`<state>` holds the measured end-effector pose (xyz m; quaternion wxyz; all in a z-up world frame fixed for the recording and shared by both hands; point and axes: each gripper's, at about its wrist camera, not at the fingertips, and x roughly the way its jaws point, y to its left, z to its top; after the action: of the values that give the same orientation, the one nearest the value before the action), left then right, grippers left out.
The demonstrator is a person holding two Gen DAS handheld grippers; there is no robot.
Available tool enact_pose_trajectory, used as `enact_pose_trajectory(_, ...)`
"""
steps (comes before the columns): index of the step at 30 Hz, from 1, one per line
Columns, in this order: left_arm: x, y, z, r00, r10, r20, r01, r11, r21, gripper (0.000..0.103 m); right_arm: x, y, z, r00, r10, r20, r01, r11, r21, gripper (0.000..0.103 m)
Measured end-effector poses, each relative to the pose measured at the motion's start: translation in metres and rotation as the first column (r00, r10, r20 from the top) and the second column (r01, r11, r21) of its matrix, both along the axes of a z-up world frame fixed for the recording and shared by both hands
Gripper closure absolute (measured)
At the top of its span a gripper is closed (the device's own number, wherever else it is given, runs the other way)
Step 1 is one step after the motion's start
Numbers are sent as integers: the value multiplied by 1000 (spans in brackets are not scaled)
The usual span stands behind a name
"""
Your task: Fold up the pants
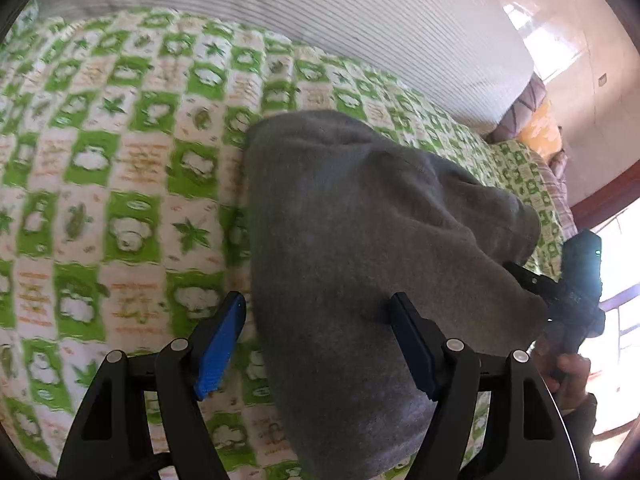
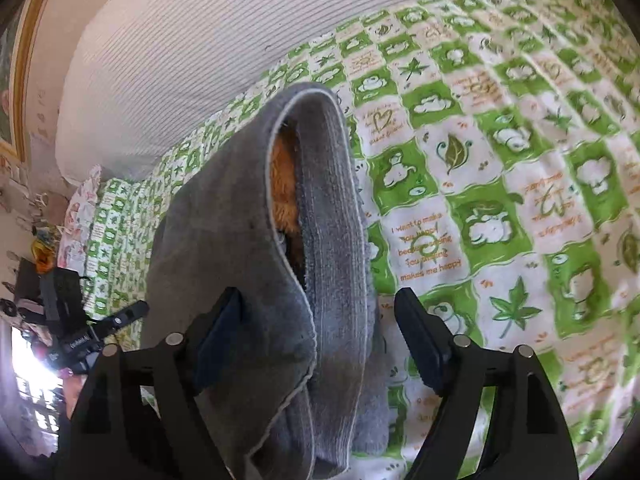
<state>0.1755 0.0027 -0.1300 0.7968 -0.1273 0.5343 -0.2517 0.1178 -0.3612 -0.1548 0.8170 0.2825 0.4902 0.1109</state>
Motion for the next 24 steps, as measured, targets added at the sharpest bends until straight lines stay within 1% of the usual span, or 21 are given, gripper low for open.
enact_pose_trajectory(1,1,-1,-1,1000,1,-6,-1,1000,-5,24,1,1,-1,1000,4,0,-4,1000,12,24)
enact_pose_trajectory(2,3,-4,-4,1000,2,-13,-2,1000,-12,23,2,3,-2,1000,13,4,-13,999,31,24)
enact_pose_trajectory(4,6,-8,-10,999,0,-33,-1,1000,-18,22,5,6,-3,999,32,9,-32,998,50,23)
enact_pose_trajectory(6,8,-10,-20,998,0,-61,-2,999,-34,20,6,10,-5,999,41,14,-41,998,46,22)
enact_pose_trajectory(7,9,-9,-26,997,13,-82,-16,999,-46,16,6,10,-6,999,43,18,-44,998,51,22)
enact_pose_trajectory(8,9,-8,-29,995,26,-96,-31,998,-52,10,6,10,-8,999,45,21,-46,997,64,22)
enact_pose_trajectory(9,9,-6,-34,993,45,-112,-52,996,-66,10,6,9,-10,999,44,22,-46,996,75,22)
enact_pose_trajectory(10,9,-6,-36,992,52,-114,-61,995,-77,10,6,10,-12,999,43,25,-45,995,87,23)
enact_pose_trajectory(12,4,-8,-33,996,58,-74,-62,996,-57,10,6,10,-14,998,46,30,-48,994,93,24)
enact_pose_trajectory(13,0,-12,-29,998,54,-38,-55,998,-39,14,6,11,-14,998,48,35,-51,995,87,25)
enact_pose_trajectory(14,-1,-15,-26,999,45,-16,-46,998,-35,25,5,11,-14,998,47,38,-50,995,83,29)
enact_pose_trajectory(15,-3,-18,-23,1000,31,4,-31,999,-34,30,5,11,-13,998,46,42,-49,996,74,33)
enact_pose_trajectory(17,-7,-24,-14,998,23,51,-23,1000,2,42,3,12,-13,998,48,50,-51,997,61,38)
enact_pose_trajectory(18,-10,-26,-11,997,21,71,-23,1000,21,44,3,12,-12,997,47,55,-51,997,59,43)
enact_pose_trajectory(20,-15,-30,-3,993,22,114,-29,998,57,56,2,14,-10,997,47,68,-51,997,51,48)
enact_pose_trajectory(21,-18,-31,1,991,25,129,-33,997,68,58,1,15,-8,996,48,77,-52,998,44,49)
enact_pose_trajectory(23,-20,-32,5,988,26,150,-38,997,72,67,-1,19,-3,994,50,99,-52,998,18,54)
enact_pose_trajectory(24,-22,-29,7,987,28,158,-39,997,71,68,-2,22,-1,992,53,110,-54,999,3,55)
